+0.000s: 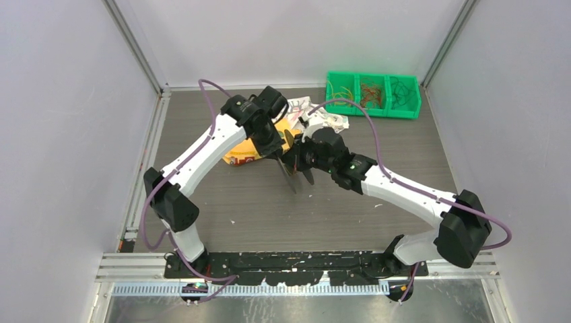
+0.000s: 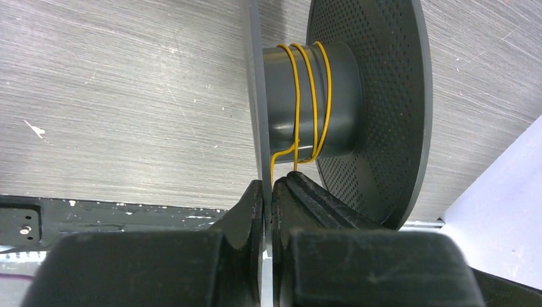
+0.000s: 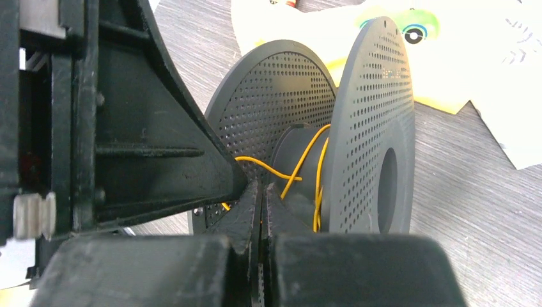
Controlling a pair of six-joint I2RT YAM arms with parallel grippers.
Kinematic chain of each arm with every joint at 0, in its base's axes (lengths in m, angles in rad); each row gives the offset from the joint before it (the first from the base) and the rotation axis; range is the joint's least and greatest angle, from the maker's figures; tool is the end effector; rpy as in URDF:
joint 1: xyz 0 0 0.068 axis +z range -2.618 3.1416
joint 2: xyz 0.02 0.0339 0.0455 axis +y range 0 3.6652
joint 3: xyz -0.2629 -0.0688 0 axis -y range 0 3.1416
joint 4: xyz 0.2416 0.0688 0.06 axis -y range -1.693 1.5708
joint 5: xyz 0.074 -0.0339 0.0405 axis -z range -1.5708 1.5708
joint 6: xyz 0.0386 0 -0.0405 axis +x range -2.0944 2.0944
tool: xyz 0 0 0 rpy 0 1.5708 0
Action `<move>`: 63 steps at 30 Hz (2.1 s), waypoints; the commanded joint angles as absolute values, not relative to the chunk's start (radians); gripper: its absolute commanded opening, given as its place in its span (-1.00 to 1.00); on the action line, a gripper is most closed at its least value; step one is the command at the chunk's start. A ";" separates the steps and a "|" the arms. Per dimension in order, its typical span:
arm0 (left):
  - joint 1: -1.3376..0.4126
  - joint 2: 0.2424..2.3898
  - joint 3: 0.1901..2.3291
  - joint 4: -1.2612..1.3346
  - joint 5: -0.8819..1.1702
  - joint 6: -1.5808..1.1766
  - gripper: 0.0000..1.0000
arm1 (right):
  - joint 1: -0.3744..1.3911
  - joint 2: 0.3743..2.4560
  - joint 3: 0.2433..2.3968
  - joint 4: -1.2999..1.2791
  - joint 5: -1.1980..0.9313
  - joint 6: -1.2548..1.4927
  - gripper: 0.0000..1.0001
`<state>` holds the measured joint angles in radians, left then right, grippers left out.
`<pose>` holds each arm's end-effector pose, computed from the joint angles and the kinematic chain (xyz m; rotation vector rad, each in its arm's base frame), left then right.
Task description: Wrap the cables
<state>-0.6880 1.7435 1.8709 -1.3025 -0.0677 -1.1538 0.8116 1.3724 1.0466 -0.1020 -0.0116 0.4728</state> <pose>0.2648 -0.2142 0.3589 -0.6701 2.7421 -0.3927 0.2191 0.2315 0.3040 -0.3615 2.0670 0.8180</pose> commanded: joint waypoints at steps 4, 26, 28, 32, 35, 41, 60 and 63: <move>-0.643 1.730 1.873 -1.264 -0.070 -1.170 -0.99 | 0.817 1.320 0.910 0.113 -0.003 0.422 -0.99; -0.629 1.935 2.221 -1.776 -0.037 -1.441 -0.99 | 0.816 1.375 0.856 0.297 -0.091 0.729 -0.99; -0.630 1.898 2.189 -1.773 -0.047 -1.476 -0.99 | 0.818 1.389 0.847 0.341 -0.114 0.771 -0.99; -0.629 1.856 2.154 -1.776 -0.046 -1.498 -0.99 | 0.816 1.418 0.831 0.419 -0.143 0.830 -0.99; -0.629 1.847 2.134 -1.778 -0.042 -1.478 -0.99 | 0.819 1.427 0.829 0.426 -0.152 0.835 -0.99; -0.629 1.900 2.136 -1.777 -0.006 -1.409 -0.99 | 0.824 1.421 0.810 0.392 -0.105 0.790 -0.99; -0.629 1.930 2.106 -1.686 0.040 -1.297 -0.16 | 0.829 1.449 0.755 0.400 -0.038 0.779 -0.99; -0.630 1.935 2.108 -1.672 0.049 -1.278 -0.15 | 0.829 1.446 0.752 0.399 -0.019 0.779 -0.99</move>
